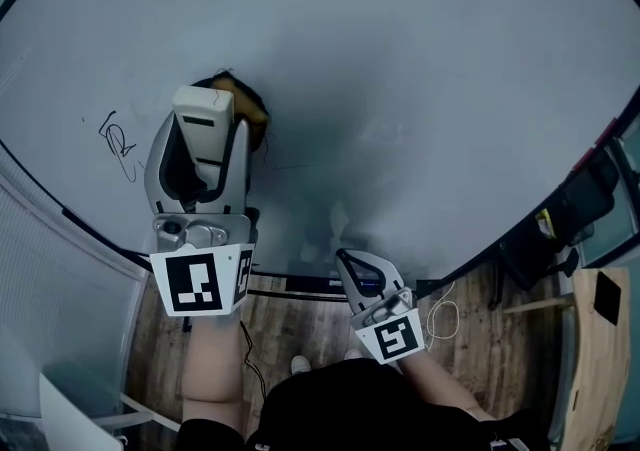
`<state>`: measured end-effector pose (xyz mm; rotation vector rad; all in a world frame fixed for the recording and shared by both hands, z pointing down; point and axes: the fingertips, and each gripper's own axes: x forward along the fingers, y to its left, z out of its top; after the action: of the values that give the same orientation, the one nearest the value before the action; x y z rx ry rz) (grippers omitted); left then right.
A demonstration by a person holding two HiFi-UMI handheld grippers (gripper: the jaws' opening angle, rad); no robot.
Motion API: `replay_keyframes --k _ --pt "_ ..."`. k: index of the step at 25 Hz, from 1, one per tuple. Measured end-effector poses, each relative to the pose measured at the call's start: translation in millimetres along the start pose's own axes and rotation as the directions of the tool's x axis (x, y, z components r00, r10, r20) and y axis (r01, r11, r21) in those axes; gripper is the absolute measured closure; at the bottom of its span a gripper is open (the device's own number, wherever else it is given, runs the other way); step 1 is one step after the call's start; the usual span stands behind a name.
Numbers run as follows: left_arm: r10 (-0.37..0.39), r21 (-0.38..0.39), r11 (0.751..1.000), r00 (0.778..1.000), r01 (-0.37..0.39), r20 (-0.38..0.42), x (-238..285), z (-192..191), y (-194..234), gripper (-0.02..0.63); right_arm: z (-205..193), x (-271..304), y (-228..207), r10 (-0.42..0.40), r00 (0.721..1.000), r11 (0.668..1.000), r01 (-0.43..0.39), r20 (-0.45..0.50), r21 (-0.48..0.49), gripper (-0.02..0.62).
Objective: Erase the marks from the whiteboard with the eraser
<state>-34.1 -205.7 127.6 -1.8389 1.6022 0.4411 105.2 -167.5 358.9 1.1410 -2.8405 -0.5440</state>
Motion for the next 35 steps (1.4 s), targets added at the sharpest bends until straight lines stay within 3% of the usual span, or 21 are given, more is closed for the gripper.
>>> replay_keyframes --k 5,8,11,15,24,27,29,31,35 --pt "-0.055 0.069 0.996 0.998 0.052 0.036 19 23 -3 0.344 8 0 -5 -0.022 0.999 1.000 0.021 0.041 0.016 0.568" --pt "-0.062 0.091 0.994 0.996 0.057 0.056 13 19 -6 0.344 1 -1 -4 -0.009 1.000 1.000 0.009 -0.002 -0.001 0.568" --pt "-0.049 0.027 0.998 0.998 0.048 0.033 2 4 -16 0.344 -4 -2 -1 -0.006 1.000 1.000 0.006 -0.014 0.005 0.567" --pt "-0.049 -0.012 0.999 0.999 0.049 -0.009 -19 -24 -31 0.344 -23 -6 6 0.030 0.992 0.999 -0.033 -0.122 -0.023 0.568" --pt "-0.020 -0.078 0.997 0.996 0.013 -0.091 -47 -60 -62 0.344 -37 -23 1 0.030 0.989 1.000 -0.031 -0.147 -0.003 0.568" --pt "-0.011 -0.096 0.995 0.995 0.002 -0.101 -46 -63 -63 0.345 -30 -20 -4 -0.002 0.998 0.999 0.005 -0.067 0.035 0.568" --pt "-0.027 -0.092 0.996 0.995 0.019 -0.095 -45 -66 -70 0.345 -34 -19 -5 -0.005 0.997 0.999 0.008 -0.073 0.035 0.568" --pt "-0.057 -0.076 0.996 0.994 0.049 -0.098 -45 -65 -90 0.345 -40 -26 -10 0.006 0.994 1.000 -0.004 -0.110 0.018 0.568" --pt "-0.128 -0.010 0.992 0.984 0.128 -0.122 -51 -72 -148 0.345 -29 -39 -28 -0.021 1.000 0.998 0.022 -0.022 0.055 0.568"
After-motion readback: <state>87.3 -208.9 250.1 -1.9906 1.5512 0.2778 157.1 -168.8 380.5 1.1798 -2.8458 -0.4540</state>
